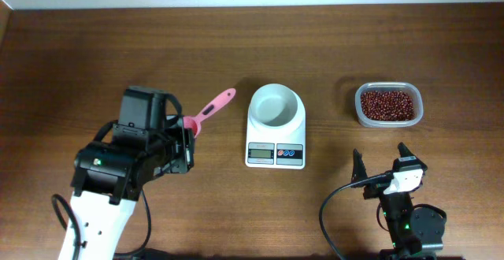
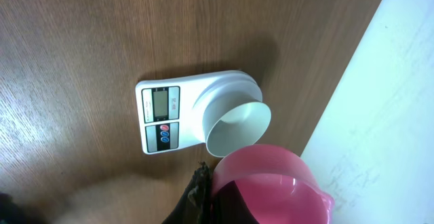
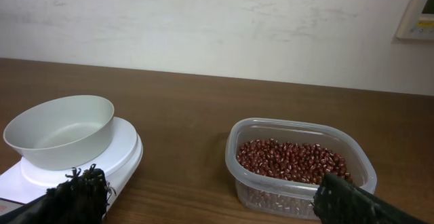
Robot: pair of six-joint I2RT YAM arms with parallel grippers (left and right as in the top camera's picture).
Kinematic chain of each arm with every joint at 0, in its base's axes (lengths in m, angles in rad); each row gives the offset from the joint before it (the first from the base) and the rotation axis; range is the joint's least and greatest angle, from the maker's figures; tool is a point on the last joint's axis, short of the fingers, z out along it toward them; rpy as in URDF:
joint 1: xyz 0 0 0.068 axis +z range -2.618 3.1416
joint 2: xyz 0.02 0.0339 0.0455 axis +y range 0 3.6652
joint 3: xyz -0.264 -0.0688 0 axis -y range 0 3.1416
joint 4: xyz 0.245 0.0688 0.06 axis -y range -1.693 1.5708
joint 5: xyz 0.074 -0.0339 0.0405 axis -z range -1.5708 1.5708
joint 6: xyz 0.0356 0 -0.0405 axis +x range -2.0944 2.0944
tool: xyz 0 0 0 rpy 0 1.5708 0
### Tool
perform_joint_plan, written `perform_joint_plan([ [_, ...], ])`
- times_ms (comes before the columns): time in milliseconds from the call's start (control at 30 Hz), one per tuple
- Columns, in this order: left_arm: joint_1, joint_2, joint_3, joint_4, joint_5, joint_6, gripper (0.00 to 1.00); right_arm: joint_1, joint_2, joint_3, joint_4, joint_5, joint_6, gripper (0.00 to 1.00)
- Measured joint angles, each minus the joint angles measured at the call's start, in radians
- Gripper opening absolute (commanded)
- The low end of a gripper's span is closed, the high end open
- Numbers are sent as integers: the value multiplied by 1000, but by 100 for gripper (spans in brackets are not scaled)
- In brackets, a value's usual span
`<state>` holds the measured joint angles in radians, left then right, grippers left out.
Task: Scoop and weigh 50g on scale
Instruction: 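Extend the right gripper toward the scoop handle held by the left gripper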
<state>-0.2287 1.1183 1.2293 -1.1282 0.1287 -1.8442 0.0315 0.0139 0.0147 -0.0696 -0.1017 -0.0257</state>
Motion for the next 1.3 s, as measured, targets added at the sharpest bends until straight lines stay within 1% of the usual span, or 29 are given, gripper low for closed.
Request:
perform_joint_plan([
  [133,-11,6,0,11,-59,-12,0,0,0,0,6,-48,17,99],
  [200,-11,12,0,11,-78,-15,0,0,0,0,19,-119,156,99],
  [233,-11,15,0,11,-82,-16,0,0,0,0,20,-156,261,99],
  [267,-11,21,0,11,-85,-16,0,0,0,0,21,-214,442,99],
  [300,-11,26,0,12,-85,-16,0,0,0,0,22,-256,589,99],
  [367,-11,36,0,15,-89,-16,0,0,0,0,29,-330,967,99],
  [467,-11,39,0,16,-89,-16,0,0,0,-1,48,-356,1376,99],
  [500,-11,39,0,16,-89,-16,0,0,0,-1,48,-357,1500,99],
  [533,-11,39,0,16,-89,-16,0,0,0,-1,48,-356,1573,99],
  [567,-11,39,0,16,-89,-16,0,0,0,-1,48,-348,1702,99],
  [633,-11,39,0,16,-89,-16,0,0,0,-1,48,-334,1796,99],
  [667,-11,39,0,16,-89,-16,0,0,0,-1,48,-329,1833,99],
  [733,-11,39,0,16,-89,-16,0,0,0,-1,48,-325,1864,99],
  [800,-11,39,0,16,-89,-16,0,0,0,-1,26,-319,1882,99],
  [900,-11,39,0,17,-89,-16,0,0,0,-2,48,-311,1888,98],
  [933,-11,39,0,18,-89,-16,0,0,0,-3,74,-303,1890,99],
  [1033,-11,39,0,19,-89,-16,0,0,1,-4,238,-254,1899,99],
  [1100,-11,39,0,19,-89,-16,0,0,1,-4,282,-223,1892,99],
  [1133,-11,39,0,19,-90,-16,0,0,1,-4,309,-209,1860,99],
  [1233,-11,39,0,26,-93,-16,0,0,2,11,309,-182,1717,99],
  [1300,-11,39,0,27,-93,-16,0,0,16,89,255,-168,1611,99],
])
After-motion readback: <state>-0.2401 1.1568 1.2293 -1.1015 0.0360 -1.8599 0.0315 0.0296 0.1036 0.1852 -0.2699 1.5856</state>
